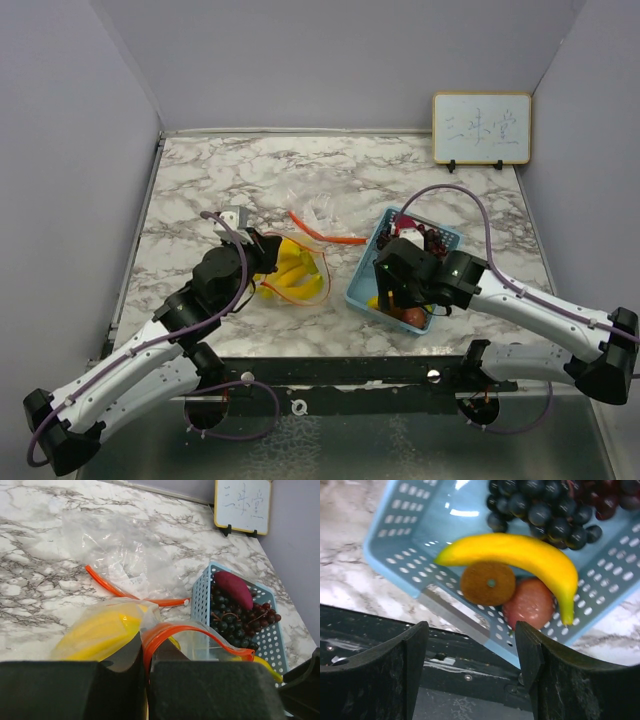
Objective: Place the food in the zip-top bag and seal the zipper
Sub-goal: Place the fake fruit in the zipper food storage bag, then pick up the fake fruit from the bin.
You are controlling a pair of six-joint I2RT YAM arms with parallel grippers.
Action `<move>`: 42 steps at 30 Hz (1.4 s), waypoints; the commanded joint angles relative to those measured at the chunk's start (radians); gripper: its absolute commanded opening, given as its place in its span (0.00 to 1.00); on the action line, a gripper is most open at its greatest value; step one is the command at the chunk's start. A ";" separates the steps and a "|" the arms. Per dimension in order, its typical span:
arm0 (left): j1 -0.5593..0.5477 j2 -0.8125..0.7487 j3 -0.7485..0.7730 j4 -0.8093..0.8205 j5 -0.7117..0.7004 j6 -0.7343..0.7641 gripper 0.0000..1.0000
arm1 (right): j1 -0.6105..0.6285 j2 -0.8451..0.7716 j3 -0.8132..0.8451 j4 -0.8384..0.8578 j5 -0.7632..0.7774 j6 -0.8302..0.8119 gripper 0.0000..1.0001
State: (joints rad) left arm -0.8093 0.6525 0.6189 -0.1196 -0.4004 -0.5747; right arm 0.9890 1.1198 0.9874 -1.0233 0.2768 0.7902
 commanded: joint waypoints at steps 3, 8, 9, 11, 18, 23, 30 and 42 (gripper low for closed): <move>-0.004 -0.004 -0.028 0.067 -0.038 0.011 0.00 | -0.026 0.020 -0.038 -0.058 0.072 0.123 0.68; -0.004 -0.015 -0.052 0.081 -0.027 0.029 0.00 | -0.032 0.113 -0.077 0.029 0.078 0.114 0.67; -0.004 -0.016 -0.050 0.077 -0.026 0.031 0.00 | -0.033 0.134 -0.086 0.047 0.072 0.110 0.67; -0.004 -0.016 -0.047 0.072 -0.023 0.035 0.00 | -0.036 0.174 -0.099 0.078 0.067 0.108 0.66; -0.005 -0.016 -0.050 0.069 -0.022 0.035 0.00 | -0.039 0.211 -0.124 0.138 0.038 0.086 0.55; -0.004 -0.010 -0.052 0.072 -0.019 0.027 0.00 | -0.040 0.154 -0.174 0.201 0.023 0.071 0.49; -0.005 0.007 -0.043 0.069 0.004 0.011 0.00 | -0.043 0.214 -0.204 0.284 -0.005 0.050 0.62; -0.005 0.003 -0.039 0.053 -0.002 -0.003 0.00 | -0.043 0.121 -0.062 0.209 -0.004 -0.018 0.12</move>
State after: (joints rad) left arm -0.8093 0.6666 0.5652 -0.0975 -0.4088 -0.5644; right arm 0.9409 1.3312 0.8104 -0.7681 0.2955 0.8192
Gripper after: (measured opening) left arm 0.008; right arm 0.356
